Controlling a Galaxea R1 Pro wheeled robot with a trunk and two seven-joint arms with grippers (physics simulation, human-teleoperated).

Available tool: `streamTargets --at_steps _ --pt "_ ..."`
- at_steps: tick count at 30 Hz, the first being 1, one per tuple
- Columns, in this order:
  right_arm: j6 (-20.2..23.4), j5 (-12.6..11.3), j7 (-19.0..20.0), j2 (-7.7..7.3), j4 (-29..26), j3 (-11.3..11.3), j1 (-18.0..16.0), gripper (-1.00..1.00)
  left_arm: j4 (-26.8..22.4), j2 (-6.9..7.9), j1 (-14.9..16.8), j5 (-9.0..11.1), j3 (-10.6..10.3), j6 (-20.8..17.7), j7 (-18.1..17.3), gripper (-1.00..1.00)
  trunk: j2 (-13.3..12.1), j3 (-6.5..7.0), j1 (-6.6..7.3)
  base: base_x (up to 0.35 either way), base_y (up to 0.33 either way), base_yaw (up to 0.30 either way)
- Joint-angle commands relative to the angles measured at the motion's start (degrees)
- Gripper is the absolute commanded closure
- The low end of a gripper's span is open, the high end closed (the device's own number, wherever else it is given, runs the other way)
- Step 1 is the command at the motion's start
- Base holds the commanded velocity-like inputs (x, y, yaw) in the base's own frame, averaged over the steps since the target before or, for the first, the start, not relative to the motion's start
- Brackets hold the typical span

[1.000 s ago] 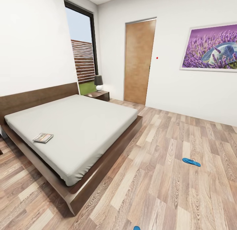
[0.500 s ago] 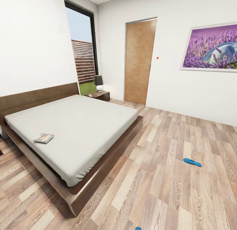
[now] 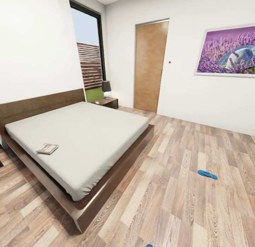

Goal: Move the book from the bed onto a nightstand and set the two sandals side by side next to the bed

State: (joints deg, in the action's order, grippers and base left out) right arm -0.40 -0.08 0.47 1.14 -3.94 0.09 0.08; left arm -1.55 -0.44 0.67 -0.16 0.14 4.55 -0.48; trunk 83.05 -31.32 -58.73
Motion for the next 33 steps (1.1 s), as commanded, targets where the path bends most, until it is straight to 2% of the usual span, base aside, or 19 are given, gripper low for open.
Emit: streamTargets --at_steps 1,14,33 --pt "0.0 0.0 0.1 0.00 -0.1 0.0 0.0 -1.00 0.1 0.00 0.0 0.0 0.0 0.2 0.0 -1.00 0.0 -0.05 0.00 0.002 0.057 0.000" --pt "0.0 0.0 0.1 0.00 -0.1 0.0 0.0 -1.00 0.1 0.00 0.0 0.0 0.0 0.2 0.0 -1.00 0.0 -0.05 0.00 0.040 0.148 0.000" --pt "0.0 0.0 0.1 0.00 -0.1 0.0 0.0 -1.00 0.1 0.00 0.0 -0.1 -0.2 0.2 0.0 -1.00 0.0 -0.05 0.00 0.007 0.021 0.000"
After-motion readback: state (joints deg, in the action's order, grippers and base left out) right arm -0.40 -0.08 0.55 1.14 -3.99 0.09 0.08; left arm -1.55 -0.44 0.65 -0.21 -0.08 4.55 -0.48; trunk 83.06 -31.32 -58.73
